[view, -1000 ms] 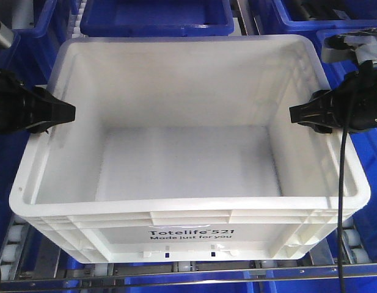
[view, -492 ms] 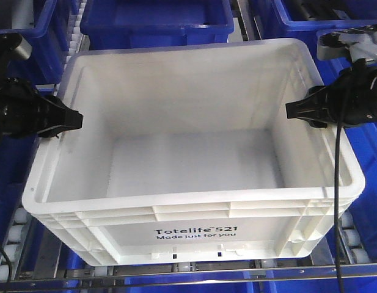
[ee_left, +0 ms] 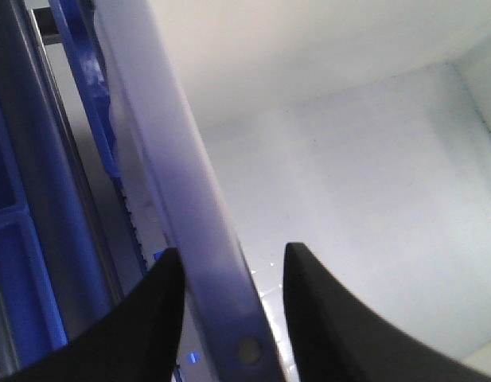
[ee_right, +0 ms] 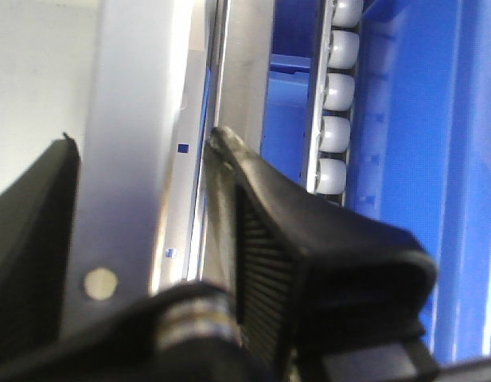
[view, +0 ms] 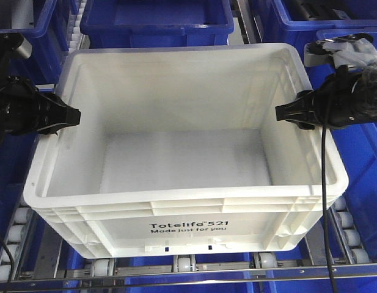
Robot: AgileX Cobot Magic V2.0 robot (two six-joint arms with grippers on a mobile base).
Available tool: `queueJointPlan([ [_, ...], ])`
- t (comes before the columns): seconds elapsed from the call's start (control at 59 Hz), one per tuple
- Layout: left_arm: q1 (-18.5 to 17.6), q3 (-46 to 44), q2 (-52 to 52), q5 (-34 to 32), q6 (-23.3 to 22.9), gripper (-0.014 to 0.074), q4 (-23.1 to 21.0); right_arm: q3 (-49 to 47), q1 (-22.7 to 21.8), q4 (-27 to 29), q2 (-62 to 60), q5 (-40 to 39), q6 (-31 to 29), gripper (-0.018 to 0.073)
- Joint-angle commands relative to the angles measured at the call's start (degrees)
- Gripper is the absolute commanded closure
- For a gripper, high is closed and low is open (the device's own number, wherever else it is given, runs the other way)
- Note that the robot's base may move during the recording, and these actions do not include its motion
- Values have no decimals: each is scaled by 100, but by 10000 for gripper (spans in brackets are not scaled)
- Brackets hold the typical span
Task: Move bin from left to right shelf
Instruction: 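Push the gripped crate forward onto the roller shelf between blue bins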
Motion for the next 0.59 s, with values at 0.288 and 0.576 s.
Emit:
queueJointPlan([
  [0.288,-99,-217,74,-335,233,603,-561,-262,21,235,93,-783,75,564],
  [0.576,-99,-217,130,-404,233,603,-561,-262,21,229,249,-783,75,564],
])
